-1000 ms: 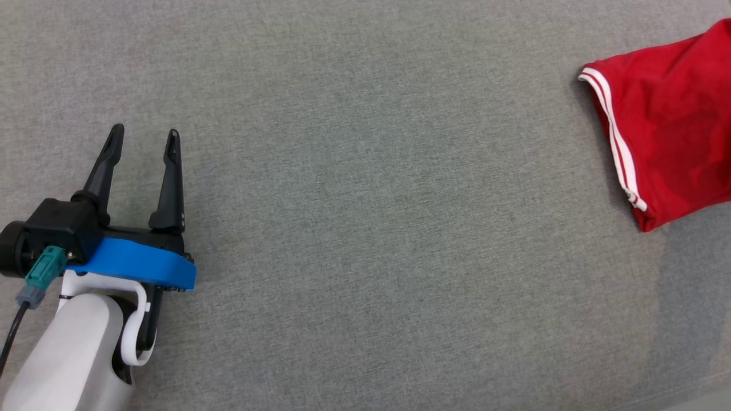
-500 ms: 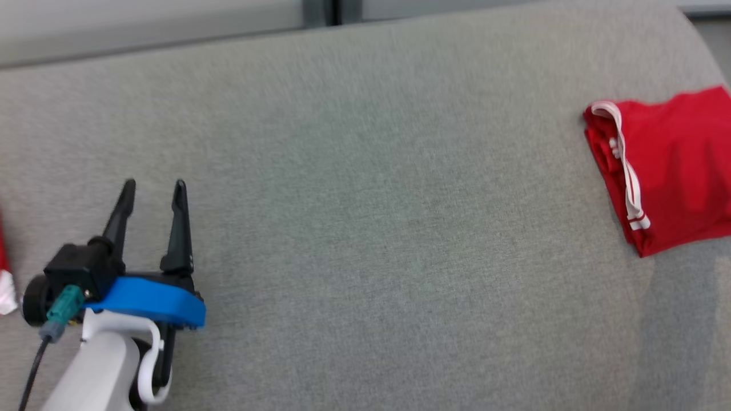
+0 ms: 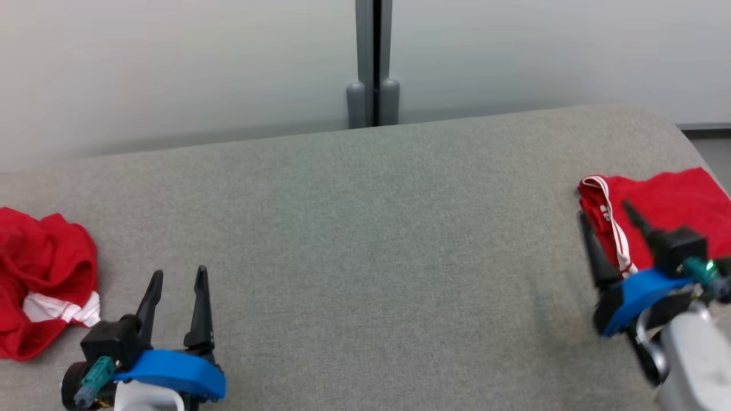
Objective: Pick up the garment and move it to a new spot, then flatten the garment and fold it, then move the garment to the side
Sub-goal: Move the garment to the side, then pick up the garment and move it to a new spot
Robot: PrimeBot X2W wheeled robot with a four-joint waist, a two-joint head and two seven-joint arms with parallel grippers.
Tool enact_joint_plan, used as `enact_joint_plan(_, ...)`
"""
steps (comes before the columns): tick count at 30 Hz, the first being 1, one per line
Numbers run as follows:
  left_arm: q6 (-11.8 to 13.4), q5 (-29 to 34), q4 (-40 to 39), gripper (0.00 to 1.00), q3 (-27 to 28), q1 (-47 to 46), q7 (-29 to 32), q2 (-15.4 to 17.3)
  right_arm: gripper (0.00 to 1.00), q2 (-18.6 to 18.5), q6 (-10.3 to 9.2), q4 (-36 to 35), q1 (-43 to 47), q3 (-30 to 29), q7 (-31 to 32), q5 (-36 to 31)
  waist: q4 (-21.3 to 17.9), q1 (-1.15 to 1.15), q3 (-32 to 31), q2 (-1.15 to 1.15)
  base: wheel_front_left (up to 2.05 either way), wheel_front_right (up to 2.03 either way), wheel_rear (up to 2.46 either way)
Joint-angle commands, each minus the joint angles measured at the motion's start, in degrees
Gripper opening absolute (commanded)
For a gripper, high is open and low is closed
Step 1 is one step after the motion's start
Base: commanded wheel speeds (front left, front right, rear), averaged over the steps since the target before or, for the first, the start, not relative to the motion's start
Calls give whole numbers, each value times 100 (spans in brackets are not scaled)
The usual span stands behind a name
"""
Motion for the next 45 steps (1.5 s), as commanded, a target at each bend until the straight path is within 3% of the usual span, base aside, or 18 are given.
enact_joint_plan(1, -33, -42, 40, 100, 80, 125, -32, -8, 100, 162, 2, -364, 435, 21, 39, 92, 18, 2, -121, 0, 0, 0, 0)
enact_joint_plan(12, -114, 21, 172, 100, 289, 534, -41, -227, 100, 989, 3, -2071, 1940, -628, 549, 172, 255, 2, -484, 0, 0, 0, 0)
enact_joint_plan(18, -190, 113, 175, 100, 455, 658, -42, -348, 100, 1235, 4, -2638, 2320, -829, 826, 61, 304, 2, -508, 0, 0, 0, 0)
enact_joint_plan(32, -346, 328, 301, 100, 601, 530, -43, -446, 100, 1391, 4, -2916, 2470, -809, 1057, -90, 456, 2, -447, 0, 0, 0, 0)
enact_joint_plan(45, -357, 403, 291, 100, 640, 538, -43, -391, 100, 1483, 4, -2732, 2361, -742, 1027, -34, 1524, 2, -455, 0, 0, 0, 0)
